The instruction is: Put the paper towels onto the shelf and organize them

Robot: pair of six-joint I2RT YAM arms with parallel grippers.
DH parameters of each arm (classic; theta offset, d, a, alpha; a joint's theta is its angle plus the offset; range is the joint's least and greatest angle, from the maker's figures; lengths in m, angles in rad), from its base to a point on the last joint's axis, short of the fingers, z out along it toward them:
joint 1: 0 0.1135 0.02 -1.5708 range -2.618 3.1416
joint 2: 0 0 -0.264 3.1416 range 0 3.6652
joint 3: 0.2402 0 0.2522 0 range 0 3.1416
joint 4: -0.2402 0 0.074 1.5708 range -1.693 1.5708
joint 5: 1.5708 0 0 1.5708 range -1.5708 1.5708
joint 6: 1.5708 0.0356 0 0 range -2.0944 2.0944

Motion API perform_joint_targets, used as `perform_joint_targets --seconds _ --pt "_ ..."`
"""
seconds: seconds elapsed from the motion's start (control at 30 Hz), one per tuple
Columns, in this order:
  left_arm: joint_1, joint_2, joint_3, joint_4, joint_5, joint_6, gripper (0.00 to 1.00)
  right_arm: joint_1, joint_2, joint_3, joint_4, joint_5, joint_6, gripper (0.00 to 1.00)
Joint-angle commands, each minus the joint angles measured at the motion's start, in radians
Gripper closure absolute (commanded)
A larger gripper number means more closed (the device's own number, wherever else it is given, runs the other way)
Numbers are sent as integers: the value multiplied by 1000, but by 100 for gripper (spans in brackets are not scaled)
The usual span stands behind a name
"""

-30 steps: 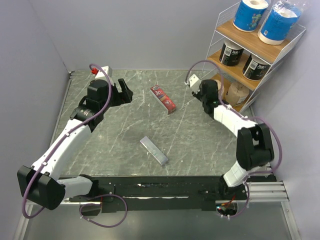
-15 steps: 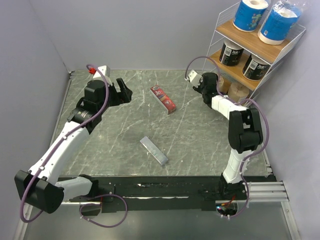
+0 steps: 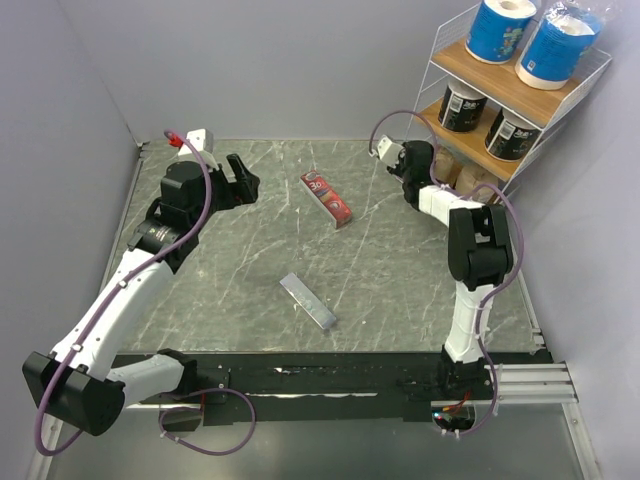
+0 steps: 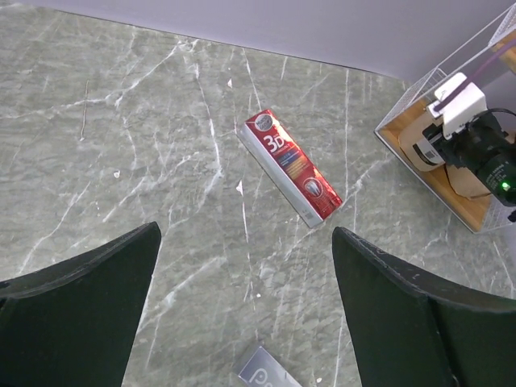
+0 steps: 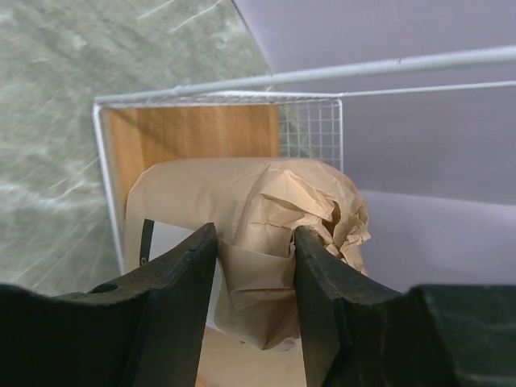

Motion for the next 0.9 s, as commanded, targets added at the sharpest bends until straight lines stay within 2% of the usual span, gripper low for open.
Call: perform_joint_targets --seconds 0.0,0.17,0.3,0.4,0.67,0.7,0.87 --pt "2 -14 5 31 -10 16 6 -16 37 81 89 32 -59 52" --pt "0 -14 -3 39 -9 16 6 -36 102 135 116 60 -130 54" --pt "2 -8 1 36 -6 13 6 -42 128 181 130 70 -124 52" --pt "2 -9 1 36 -6 15 6 -34 113 166 161 67 -122 43" --pt "2 -12 -3 40 -6 15 6 6 1 68 198 51 -83 31" --pt "2 -12 -4 42 -4 15 6 10 -10 55 201 52 -78 25" --pt "2 -20 -10 49 -3 19 6 70 -73 -4 210 115 -69 11"
